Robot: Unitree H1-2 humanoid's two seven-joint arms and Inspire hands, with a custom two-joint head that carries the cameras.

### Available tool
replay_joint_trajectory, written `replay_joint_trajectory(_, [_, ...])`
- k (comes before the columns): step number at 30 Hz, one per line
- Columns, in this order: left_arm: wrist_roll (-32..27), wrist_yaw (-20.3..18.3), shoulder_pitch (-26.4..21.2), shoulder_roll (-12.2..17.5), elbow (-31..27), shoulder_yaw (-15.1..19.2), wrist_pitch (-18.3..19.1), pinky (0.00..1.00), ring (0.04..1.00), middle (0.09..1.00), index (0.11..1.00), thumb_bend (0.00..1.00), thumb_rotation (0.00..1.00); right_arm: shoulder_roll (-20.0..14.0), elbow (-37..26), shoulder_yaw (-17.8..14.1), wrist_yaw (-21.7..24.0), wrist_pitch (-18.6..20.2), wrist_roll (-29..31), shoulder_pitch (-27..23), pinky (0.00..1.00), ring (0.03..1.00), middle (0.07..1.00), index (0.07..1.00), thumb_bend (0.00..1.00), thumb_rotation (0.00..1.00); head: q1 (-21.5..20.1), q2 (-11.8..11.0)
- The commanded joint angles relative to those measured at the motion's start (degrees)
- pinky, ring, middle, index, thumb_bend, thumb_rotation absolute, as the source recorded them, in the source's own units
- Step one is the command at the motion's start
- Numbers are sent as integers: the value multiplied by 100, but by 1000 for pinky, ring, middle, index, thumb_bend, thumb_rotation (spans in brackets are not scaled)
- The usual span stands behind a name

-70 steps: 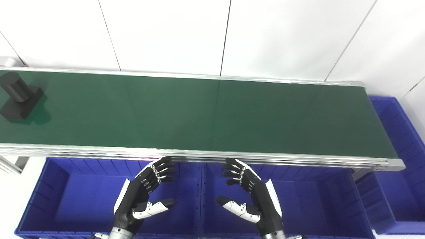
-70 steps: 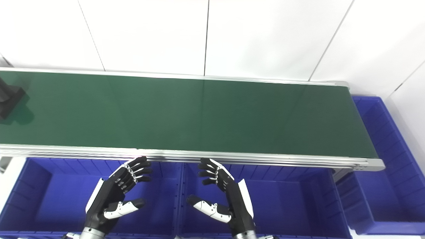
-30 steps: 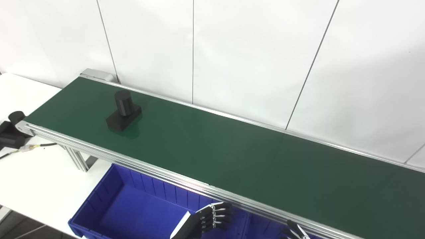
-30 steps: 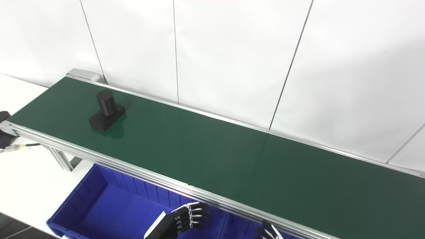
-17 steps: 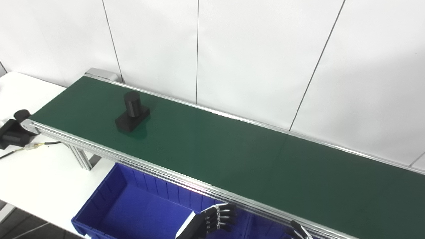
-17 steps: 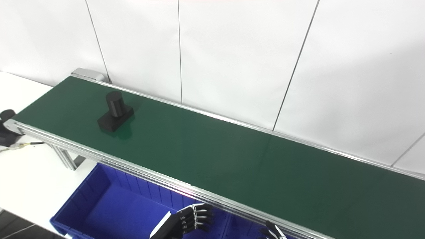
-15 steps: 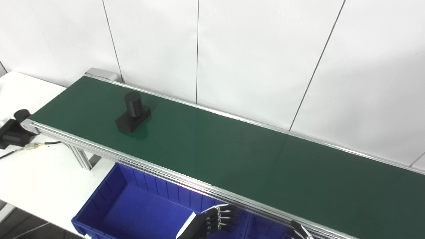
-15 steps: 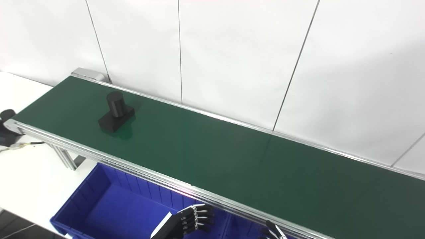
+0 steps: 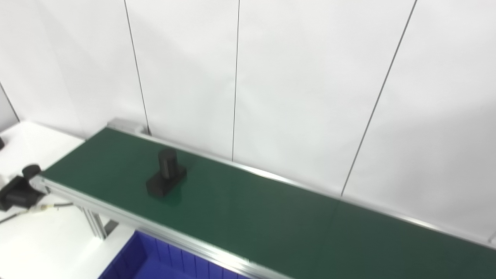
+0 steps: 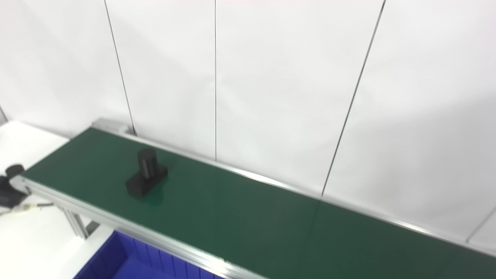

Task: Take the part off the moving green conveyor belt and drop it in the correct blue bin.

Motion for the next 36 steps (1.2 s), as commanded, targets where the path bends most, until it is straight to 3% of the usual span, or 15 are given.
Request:
replay_joint_trajectory(1, [35,-24,-120,-67,-54,-10,-254,617,691,737,758,968,178,-21,-149,-9,16,-338,30,-48,606,705,766,822,481,303,6,-27])
replay_joint_trajectory(16, [-3,-52,-137,-112,2,32,-256,615,691,734,751,974,189,8,-68,-45,33,-338,136,-75,602,700,759,807,485,260,26,-48])
replay_joint_trajectory(28, [-12,-65,-98,-91,-85,26,-255,594,675,723,744,976,176,-31,-194,-19,-54,-339,17,-39,578,694,762,809,477,271,-59,62])
replay_joint_trajectory(36, [-26,-90,-85,-61,-110,16,-251,590,668,722,750,970,174,-47,-602,-70,5,-337,87,74,578,697,766,814,467,267,-83,80])
